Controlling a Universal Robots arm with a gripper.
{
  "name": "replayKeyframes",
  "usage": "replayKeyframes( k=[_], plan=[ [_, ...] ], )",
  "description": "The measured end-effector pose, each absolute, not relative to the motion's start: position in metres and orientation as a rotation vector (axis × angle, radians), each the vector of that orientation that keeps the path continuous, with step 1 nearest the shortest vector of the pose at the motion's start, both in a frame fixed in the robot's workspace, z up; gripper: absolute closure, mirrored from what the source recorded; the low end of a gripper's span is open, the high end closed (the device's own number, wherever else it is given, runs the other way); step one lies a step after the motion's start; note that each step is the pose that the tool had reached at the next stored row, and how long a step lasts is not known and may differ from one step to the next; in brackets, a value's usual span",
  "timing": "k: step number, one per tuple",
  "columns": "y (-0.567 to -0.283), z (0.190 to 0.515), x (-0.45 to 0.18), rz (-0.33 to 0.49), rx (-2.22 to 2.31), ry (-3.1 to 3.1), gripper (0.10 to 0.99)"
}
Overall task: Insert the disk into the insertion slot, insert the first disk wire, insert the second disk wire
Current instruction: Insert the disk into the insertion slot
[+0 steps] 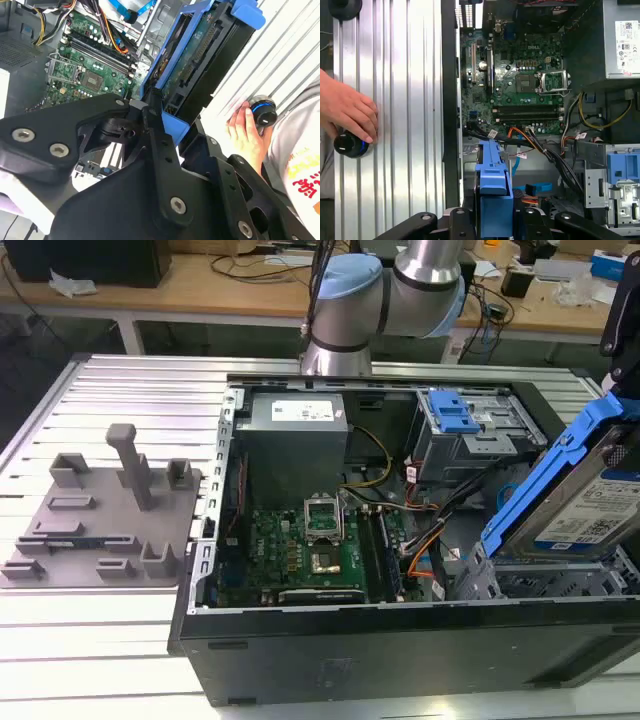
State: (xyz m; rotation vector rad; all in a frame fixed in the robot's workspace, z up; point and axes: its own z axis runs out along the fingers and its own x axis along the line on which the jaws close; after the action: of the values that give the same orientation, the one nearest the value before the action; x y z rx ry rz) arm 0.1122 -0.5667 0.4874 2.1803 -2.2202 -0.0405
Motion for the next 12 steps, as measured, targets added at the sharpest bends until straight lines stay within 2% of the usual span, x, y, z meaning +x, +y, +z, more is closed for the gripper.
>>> replayKeyframes(
  k=[12],
  plan=[
    [-0.5669,0.4874,0.1122,-0.041,2.18,-2.22,0.718]
  ],
)
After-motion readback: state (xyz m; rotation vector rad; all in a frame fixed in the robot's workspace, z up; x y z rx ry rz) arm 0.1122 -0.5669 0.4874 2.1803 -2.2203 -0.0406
